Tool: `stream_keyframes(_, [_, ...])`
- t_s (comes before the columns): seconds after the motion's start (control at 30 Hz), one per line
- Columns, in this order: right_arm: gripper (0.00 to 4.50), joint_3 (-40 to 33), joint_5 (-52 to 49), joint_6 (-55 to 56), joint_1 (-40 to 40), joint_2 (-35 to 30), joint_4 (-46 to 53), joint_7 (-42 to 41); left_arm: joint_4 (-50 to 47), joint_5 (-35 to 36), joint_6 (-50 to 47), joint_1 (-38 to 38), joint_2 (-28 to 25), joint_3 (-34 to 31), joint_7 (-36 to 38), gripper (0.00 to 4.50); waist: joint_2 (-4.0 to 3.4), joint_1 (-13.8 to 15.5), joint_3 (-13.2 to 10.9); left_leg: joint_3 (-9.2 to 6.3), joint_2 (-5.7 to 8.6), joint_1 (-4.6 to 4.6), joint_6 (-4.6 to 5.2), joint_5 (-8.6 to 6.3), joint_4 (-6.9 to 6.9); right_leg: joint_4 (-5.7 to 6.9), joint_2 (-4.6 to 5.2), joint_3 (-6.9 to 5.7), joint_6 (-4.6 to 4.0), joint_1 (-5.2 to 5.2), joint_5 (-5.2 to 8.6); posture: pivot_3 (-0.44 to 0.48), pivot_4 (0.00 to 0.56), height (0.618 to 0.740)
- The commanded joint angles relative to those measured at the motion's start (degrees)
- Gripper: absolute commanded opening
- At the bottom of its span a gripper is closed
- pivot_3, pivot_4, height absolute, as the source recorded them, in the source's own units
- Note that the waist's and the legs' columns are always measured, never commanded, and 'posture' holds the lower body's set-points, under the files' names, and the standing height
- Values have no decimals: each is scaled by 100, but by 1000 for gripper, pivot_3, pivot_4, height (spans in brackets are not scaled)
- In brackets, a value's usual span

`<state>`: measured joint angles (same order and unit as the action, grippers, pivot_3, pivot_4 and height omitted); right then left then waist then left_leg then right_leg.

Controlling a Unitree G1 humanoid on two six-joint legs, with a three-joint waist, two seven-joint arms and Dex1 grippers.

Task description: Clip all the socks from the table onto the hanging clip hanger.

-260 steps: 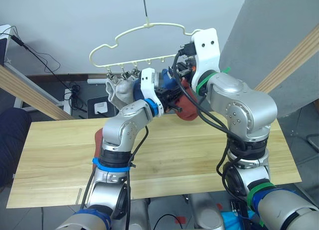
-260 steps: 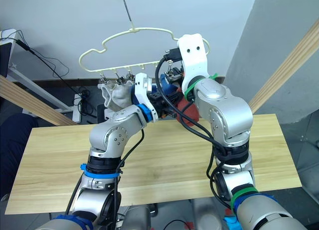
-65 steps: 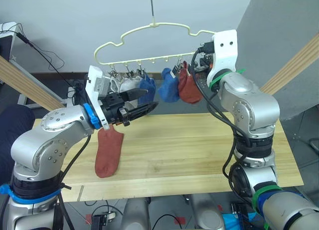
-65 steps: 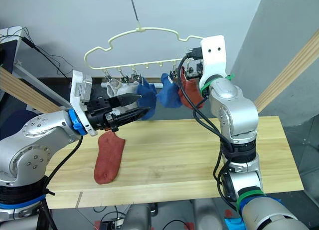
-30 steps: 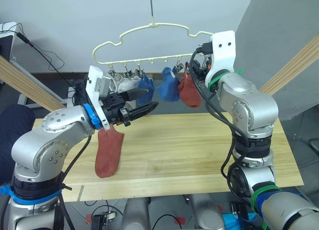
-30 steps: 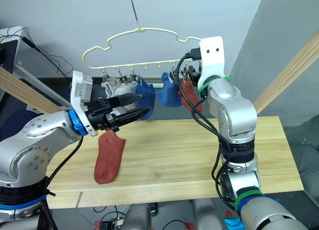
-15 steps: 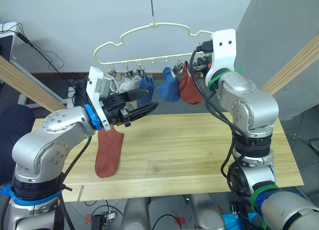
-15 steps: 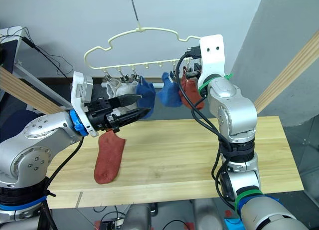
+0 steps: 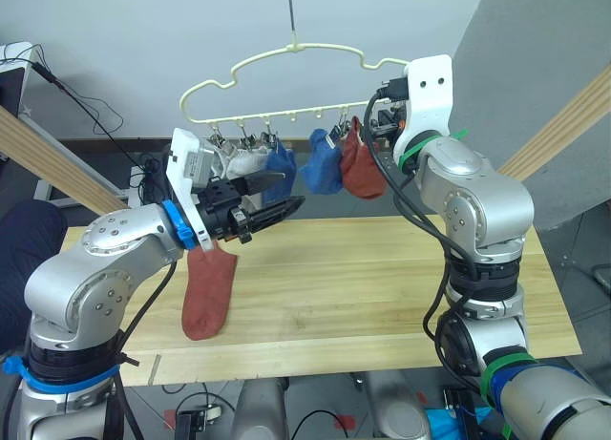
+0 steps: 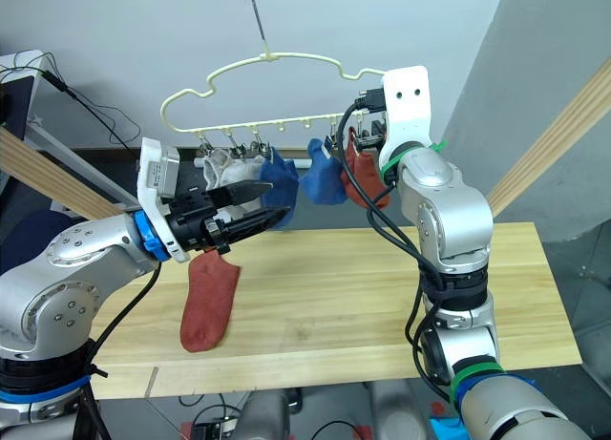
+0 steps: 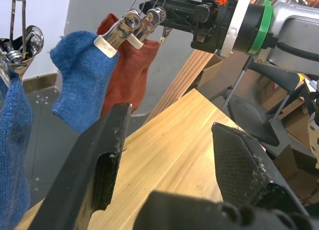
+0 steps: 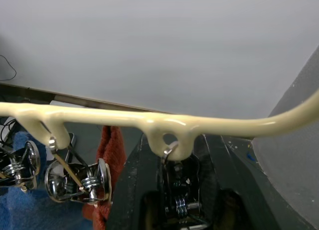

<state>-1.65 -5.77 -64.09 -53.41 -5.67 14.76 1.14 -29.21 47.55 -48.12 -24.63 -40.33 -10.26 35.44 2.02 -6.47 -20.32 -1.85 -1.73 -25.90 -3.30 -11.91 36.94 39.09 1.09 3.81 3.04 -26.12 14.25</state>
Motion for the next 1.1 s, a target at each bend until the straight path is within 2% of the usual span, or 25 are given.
stream_keyframes(0.03, [2209,-89,16,113,-131,2,147,19,-283,17,114,5,11,-4,-30,2967,0,0,0,0,0,0,0,0,0,0,0,0,0,0,0,-150,339,740])
stream_keyframes(0.1, [2872,-74,32,95,-121,-12,169,27,-277,15,116,-1,16,9,-24,2967,0,0,0,0,0,0,0,0,0,0,0,0,0,0,0,-150,339,740])
stream_keyframes(0.5, [2872,-140,89,-354,-187,-9,438,187,-204,-62,230,-1,75,105,11,2967,0,-2,0,0,0,0,0,0,2,1,0,1,0,0,0,-180,344,740])
stream_keyframes(0.8, [2872,-354,160,-1089,-215,479,900,614,-168,-135,338,20,148,209,39,2967,0,-12,0,-1,-1,0,0,0,2,3,0,0,-1,0,0,-195,361,740])
stream_keyframes(1.1, [2872,-432,209,-1293,-189,634,1004,726,-151,-151,335,3,167,234,47,2967,-1,-17,0,-1,0,0,0,0,1,1,0,0,0,0,0,-198,366,740])
